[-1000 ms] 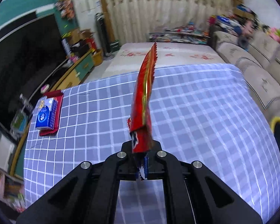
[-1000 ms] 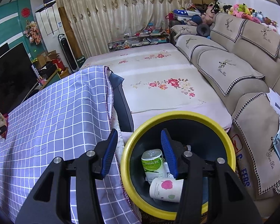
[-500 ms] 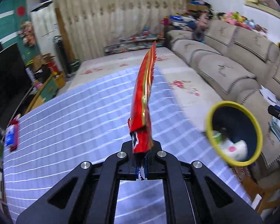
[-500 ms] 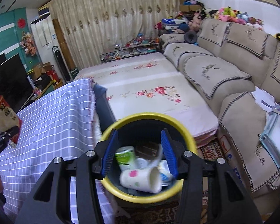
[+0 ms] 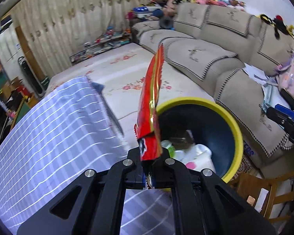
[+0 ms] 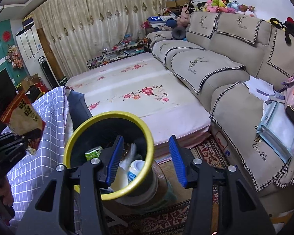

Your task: Collect trash

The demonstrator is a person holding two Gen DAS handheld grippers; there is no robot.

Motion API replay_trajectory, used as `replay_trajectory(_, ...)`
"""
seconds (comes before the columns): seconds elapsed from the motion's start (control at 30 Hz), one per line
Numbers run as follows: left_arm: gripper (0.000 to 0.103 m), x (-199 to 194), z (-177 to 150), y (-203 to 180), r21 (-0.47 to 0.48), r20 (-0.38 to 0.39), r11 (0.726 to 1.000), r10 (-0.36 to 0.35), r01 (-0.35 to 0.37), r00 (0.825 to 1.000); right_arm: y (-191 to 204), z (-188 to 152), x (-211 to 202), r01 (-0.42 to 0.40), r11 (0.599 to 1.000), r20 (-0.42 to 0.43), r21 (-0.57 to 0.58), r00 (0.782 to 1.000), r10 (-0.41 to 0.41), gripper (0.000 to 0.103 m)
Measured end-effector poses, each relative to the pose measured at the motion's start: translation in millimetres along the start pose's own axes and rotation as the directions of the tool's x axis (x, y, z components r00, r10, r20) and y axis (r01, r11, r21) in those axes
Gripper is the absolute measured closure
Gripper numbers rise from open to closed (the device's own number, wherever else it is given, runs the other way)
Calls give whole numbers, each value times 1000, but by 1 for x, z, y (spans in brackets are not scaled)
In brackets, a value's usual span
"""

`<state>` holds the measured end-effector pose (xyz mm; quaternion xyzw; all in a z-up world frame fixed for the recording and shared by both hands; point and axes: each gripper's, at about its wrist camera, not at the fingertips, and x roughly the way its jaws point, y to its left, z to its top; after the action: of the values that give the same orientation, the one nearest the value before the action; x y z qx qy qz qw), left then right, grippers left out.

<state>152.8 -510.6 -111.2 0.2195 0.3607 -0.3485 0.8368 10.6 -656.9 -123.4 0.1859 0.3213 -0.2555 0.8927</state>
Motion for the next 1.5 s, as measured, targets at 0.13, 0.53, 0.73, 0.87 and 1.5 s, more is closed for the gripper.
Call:
replay_trajectory(0.13, 99, 25, 10, -20, 18, -44, 999, -43, 43, 998, -10, -1, -1, 8, 1000, -1, 1, 1000, -8, 57)
replay_trajectory(0.53, 18, 88, 7, -43, 29, -136, 994, -101, 106, 986, -20, -2, 3, 31, 999, -16, 12, 999, -31, 56)
replay_trajectory(0.73, 13, 76, 0, -24, 4, -144, 991, -130, 132, 981, -17, -2, -1, 20, 1000, -10, 6, 1000, -20, 55)
replay_trajectory(0.87, 13, 28, -11, 19, -74, -70, 986, -155, 150, 985, -11, -5, -6, 9, 1000, -6, -1, 1000, -9, 52)
replay_trajectory(1.5, 5, -254, -210, 209, -464, 159, 854, 341, -235, 926, 174, -57, -103, -239, 903, 37, -358, 962, 270, 7)
